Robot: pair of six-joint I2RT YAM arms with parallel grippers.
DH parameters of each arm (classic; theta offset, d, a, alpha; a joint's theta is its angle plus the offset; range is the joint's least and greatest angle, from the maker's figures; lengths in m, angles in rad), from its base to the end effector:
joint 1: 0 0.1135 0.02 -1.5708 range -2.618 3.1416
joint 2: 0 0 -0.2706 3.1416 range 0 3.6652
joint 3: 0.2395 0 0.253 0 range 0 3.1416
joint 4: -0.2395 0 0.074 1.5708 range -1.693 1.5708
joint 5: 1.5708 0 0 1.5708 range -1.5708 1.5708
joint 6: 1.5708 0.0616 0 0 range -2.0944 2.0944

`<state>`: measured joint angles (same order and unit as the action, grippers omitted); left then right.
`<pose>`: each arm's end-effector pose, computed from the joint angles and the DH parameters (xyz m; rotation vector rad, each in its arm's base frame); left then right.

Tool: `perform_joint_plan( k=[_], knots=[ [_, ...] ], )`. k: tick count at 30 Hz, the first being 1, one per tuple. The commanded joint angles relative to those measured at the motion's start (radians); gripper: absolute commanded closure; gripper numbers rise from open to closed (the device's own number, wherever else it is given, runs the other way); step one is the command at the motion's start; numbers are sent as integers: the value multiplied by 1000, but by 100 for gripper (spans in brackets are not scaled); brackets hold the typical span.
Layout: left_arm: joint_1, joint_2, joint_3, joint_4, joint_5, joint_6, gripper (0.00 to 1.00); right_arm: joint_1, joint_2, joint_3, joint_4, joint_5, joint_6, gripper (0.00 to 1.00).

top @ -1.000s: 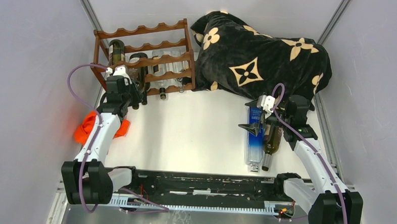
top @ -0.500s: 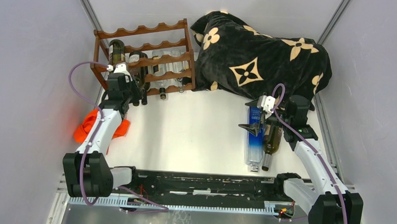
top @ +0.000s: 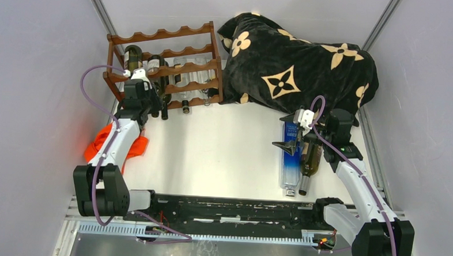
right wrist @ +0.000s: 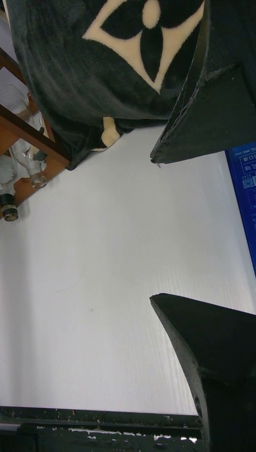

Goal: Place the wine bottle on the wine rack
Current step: Place the wine bottle in the wine rack.

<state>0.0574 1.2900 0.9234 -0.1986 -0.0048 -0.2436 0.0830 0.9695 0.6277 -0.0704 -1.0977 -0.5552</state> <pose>0.3100 0.0181 0.2688 -0.3233 2.1132 -0.1042 0.2068 0.0722 0.2699 -1.1690 1.3889 0.7442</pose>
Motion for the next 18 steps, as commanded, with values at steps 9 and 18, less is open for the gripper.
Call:
perform_joint_plan(
  k=[9, 18],
  knots=[
    [14, 23, 103, 196, -74, 46, 98, -4, -18, 6, 9, -7, -12, 2],
    [13, 53, 107, 246, -77, 37, 98, -4, -18, 6, 8, -7, -15, 2]
  ],
)
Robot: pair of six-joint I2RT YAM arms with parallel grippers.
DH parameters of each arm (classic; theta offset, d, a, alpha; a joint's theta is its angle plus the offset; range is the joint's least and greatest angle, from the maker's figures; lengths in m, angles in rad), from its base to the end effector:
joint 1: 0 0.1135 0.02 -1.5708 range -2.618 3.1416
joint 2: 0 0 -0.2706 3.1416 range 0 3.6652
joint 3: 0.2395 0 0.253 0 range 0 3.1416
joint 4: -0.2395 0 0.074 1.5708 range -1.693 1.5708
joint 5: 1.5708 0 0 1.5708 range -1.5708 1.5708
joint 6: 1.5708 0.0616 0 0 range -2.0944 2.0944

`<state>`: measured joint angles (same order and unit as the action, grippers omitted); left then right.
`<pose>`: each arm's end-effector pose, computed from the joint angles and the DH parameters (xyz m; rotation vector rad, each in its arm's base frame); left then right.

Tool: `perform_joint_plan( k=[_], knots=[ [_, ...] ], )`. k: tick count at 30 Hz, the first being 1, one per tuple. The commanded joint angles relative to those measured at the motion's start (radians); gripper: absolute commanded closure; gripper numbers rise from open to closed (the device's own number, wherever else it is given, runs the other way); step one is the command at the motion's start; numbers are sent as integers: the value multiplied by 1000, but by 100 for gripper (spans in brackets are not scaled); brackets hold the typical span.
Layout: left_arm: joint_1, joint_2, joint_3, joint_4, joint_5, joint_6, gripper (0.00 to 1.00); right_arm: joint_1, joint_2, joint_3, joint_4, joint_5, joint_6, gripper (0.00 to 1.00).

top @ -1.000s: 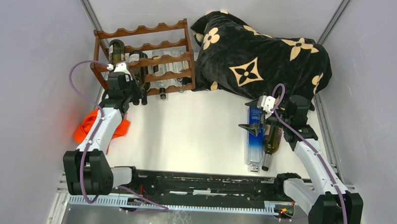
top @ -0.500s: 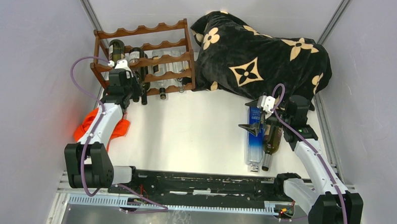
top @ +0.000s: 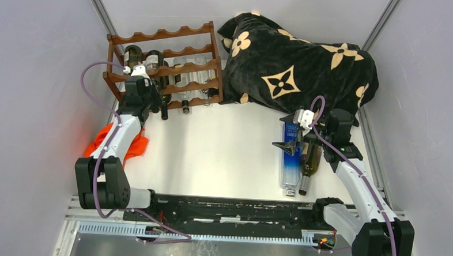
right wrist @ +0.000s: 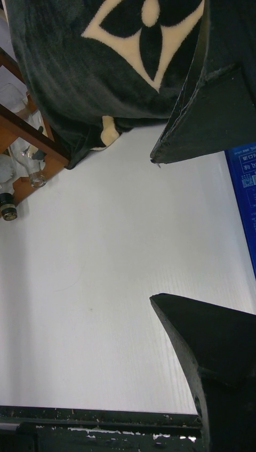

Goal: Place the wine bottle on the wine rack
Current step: Place the wine bottle in the wine rack.

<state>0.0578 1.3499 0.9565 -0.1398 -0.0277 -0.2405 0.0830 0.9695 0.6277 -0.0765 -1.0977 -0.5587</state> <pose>0.3268 0.0206 0.2698 -0.3292 2.0789 -0.0806 0.2066 0.0722 0.2693 -1.1701 1.3918 0.7455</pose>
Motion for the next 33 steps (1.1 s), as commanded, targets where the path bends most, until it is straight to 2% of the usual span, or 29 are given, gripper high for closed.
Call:
perform_joint_plan(
  k=[1, 33],
  knots=[
    [14, -6, 74, 190, -55, 35, 98, -4, -20, 7, 14, -6, -11, 2],
    [13, 95, 134, 272, -71, 37, 98, -3, -18, 10, 5, -5, -20, 2]
  ],
)
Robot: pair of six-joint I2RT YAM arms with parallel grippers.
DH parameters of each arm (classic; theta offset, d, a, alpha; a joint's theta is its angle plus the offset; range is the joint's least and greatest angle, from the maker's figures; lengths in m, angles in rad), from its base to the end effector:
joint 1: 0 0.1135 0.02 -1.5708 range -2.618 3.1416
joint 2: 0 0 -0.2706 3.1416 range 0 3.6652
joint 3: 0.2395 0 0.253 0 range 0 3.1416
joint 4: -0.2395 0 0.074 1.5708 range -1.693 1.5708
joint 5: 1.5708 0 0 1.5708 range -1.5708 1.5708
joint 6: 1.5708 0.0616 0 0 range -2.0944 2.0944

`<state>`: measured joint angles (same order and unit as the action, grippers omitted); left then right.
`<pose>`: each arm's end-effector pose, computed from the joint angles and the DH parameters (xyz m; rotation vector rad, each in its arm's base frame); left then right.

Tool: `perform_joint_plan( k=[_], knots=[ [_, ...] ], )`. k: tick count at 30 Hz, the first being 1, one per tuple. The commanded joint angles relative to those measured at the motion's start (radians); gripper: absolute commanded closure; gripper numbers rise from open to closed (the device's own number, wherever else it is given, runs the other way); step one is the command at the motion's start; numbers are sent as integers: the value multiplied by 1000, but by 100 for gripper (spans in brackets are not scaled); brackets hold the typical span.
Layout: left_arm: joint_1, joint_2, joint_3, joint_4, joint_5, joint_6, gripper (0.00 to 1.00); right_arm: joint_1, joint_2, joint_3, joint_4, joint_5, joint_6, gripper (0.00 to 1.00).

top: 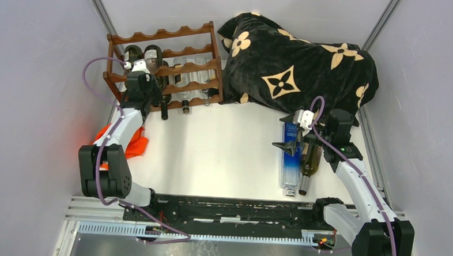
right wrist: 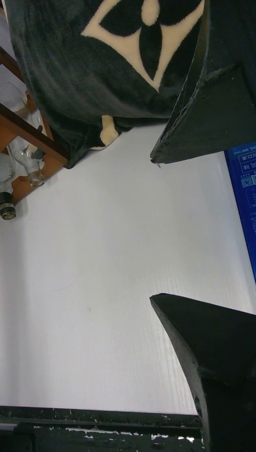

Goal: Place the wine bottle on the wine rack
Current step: Place the wine bottle in the wine rack.

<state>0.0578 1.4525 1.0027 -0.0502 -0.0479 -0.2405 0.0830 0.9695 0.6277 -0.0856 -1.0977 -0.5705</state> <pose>0.3537 0.0234 0.2644 -0.3368 2.0432 -0.0627 0.2062 0.0722 0.2685 -1.1760 1.3917 0.7429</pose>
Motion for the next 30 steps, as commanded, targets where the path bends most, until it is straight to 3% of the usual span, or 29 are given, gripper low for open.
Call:
perform_joint_plan(
  k=[1, 30],
  knots=[
    [13, -3, 94, 182, -52, 38, 98, -2, -18, 11, 14, -5, -9, 2],
    [-1, 131, 146, 243, -32, 24, 95, -2, -25, 15, 0, 2, -26, 2]
  ],
)
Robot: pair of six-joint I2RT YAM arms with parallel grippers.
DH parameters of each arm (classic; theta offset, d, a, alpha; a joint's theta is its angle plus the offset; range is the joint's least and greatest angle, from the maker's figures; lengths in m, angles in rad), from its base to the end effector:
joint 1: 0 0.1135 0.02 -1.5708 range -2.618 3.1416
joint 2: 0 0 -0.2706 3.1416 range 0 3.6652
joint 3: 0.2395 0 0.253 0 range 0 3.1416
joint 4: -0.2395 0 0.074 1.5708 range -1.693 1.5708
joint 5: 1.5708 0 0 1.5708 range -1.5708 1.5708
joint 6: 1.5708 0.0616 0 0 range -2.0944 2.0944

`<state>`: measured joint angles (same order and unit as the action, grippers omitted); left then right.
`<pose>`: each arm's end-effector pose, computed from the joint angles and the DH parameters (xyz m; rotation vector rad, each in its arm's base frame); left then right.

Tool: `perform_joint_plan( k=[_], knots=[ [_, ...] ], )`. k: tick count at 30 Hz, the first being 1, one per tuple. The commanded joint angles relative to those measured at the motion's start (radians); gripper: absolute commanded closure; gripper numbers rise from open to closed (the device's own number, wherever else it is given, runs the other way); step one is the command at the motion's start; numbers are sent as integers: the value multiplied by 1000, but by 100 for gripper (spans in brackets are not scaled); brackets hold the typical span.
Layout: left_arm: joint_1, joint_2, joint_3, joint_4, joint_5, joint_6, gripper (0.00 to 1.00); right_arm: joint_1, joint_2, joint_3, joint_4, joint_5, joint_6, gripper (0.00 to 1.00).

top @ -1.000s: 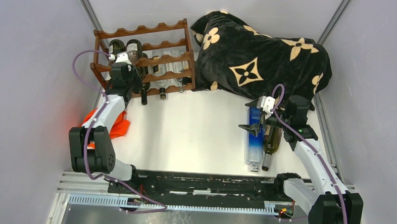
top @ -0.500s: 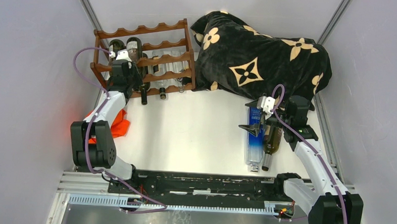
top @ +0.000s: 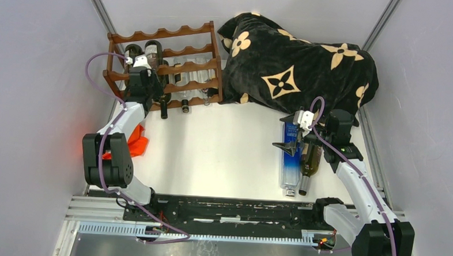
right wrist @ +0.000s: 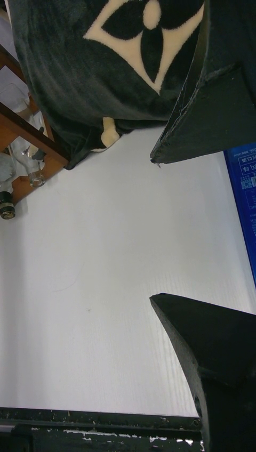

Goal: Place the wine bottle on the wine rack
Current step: Place the wine bottle in the wine rack.

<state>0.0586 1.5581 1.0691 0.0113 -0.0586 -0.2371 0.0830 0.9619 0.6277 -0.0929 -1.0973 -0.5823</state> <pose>0.3812 0.0260 0.2593 -0.3377 2.0200 -0.0513 0.2047 0.0720 0.2693 -1.1831 1.3837 0.7341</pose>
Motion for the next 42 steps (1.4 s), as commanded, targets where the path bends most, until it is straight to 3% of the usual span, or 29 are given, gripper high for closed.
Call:
perform_joint_plan(
  k=[1, 10, 16, 30, 35, 42],
  knots=[
    [-2, 31, 82, 179, -18, 20, 94, -2, -20, 15, 4, 4, -17, 2],
    [-2, 44, 76, 152, -37, 15, 61, -3, -17, 18, -4, 6, -24, 2],
    [-3, 35, 75, 137, -60, 22, 46, -2, -20, 18, -4, 6, -26, 2],
    [-3, -29, 68, 47, -66, 30, 40, -2, -25, 17, -7, 10, -32, 2],
    [-2, -84, 37, 9, -84, 15, 34, -2, -29, 15, -7, 11, -35, 2],
    [-3, -179, -19, -49, -46, 5, 32, 1, -32, 14, -6, 13, -39, 2]
  ],
)
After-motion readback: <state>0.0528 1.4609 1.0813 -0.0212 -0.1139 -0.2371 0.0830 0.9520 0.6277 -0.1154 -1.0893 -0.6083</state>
